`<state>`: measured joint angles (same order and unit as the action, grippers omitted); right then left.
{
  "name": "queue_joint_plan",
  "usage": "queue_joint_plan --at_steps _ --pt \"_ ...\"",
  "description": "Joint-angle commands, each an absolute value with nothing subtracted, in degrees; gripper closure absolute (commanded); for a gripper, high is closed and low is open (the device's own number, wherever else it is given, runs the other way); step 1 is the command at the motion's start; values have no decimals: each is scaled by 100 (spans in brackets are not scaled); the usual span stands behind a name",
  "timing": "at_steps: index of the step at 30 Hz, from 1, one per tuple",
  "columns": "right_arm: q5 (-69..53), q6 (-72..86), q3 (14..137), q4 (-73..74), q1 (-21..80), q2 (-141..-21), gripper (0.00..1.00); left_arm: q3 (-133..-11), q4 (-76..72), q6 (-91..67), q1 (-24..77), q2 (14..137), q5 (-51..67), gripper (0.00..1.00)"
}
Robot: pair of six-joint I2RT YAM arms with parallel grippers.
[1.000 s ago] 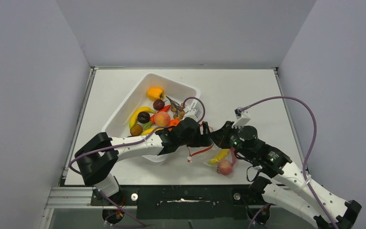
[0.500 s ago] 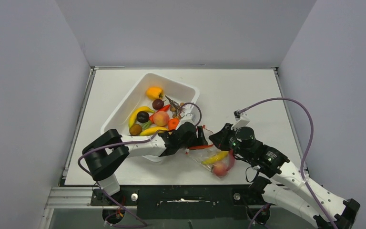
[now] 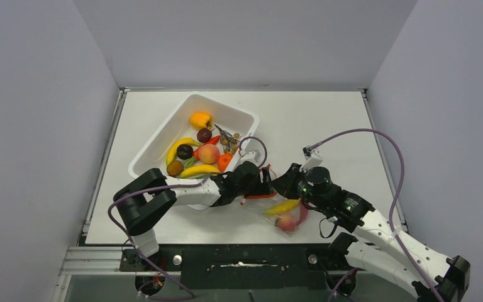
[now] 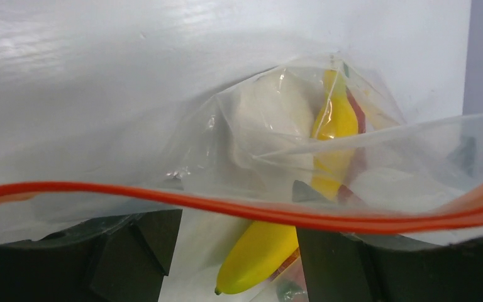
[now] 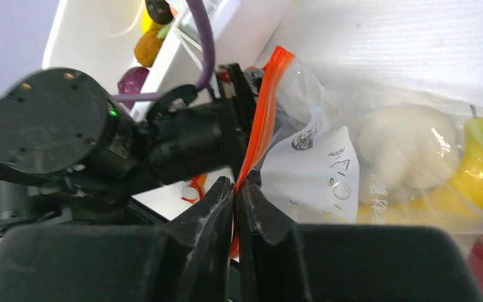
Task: Open the zip-top bag and remove the fake food
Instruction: Pick up the fake fruit from the zipper food storage bag.
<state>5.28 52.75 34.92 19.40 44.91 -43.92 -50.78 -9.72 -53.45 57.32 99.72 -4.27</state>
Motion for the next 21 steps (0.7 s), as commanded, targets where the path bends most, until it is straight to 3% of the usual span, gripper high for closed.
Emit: queue_joint_plan --at_steps 1,4,8,11,14,21 --pt "639 5306 3626 1940 4401 -3971 84 -5256 -1840 -5702 5819 10142 -61 38" --pt "879 5304 3745 2396 4331 -3779 61 -5274 -1938 -5717 5827 10128 -105 38" --pt "1417 5244 3940 3236 4182 -3564 51 -5325 -1858 -5741 5818 10151 -78 37" --pt "1865 5361 3952 3816 3944 -3441 56 -5216 -1970 -5877 5818 10138 -82 36" --pt "1860 5381 3828 4127 3508 -3515 73 -5126 -2134 -5957 5827 10116 -51 37" --pt "-240 4988 2891 3182 1935 -4179 80 -5283 -2314 -6032 5832 10273 267 36"
